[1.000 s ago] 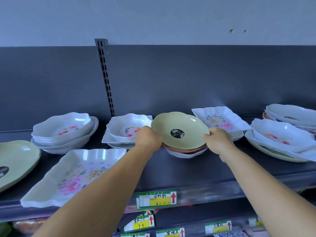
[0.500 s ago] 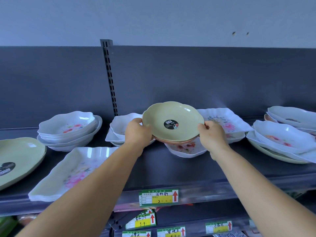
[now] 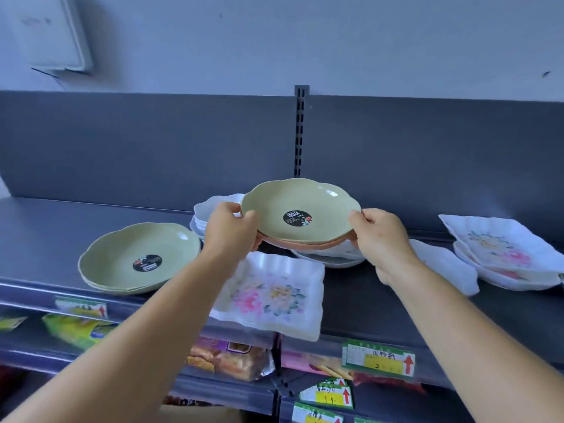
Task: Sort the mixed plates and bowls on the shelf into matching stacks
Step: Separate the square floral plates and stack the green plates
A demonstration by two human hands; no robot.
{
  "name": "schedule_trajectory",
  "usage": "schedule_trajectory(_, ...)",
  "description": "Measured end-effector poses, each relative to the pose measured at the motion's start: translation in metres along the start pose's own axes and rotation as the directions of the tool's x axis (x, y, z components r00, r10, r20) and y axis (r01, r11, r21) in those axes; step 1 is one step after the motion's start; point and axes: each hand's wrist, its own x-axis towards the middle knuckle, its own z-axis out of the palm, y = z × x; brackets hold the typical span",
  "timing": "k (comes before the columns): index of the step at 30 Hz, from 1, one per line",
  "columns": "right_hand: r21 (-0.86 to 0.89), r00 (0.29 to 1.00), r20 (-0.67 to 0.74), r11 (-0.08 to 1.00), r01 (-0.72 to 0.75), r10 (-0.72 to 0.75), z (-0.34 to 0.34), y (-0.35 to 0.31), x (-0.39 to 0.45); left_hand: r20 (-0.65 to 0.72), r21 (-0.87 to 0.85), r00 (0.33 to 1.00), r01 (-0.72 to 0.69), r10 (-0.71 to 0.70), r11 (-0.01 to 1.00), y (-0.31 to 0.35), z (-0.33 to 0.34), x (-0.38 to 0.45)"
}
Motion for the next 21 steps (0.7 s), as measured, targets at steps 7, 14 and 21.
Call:
schedule_trajectory(7,-0.004,0.976,0.218,1.0,0.026,-0.024,0.097,-0.041,-0.021,-0.189,0.17,0.981,0.069,-0.036,0.983,-0.04,-0.1,0.03)
schedule_trajectory(14,-0.145,0.935,0.349,0.982,0.125,-0.067,0.181,-0.072,-0.045,-0.294,0.231,0.953,0.14,-0.068,0.963,-0.079,-0.178,0.047)
schedule_trajectory(21,-0.315,0.901,0.434,0.934,0.167,-0.014,0.223,-0.086,-0.059,-0.347,0.33,0.925,0.276,-0.155,0.903,-0.101,-0.206,0.057)
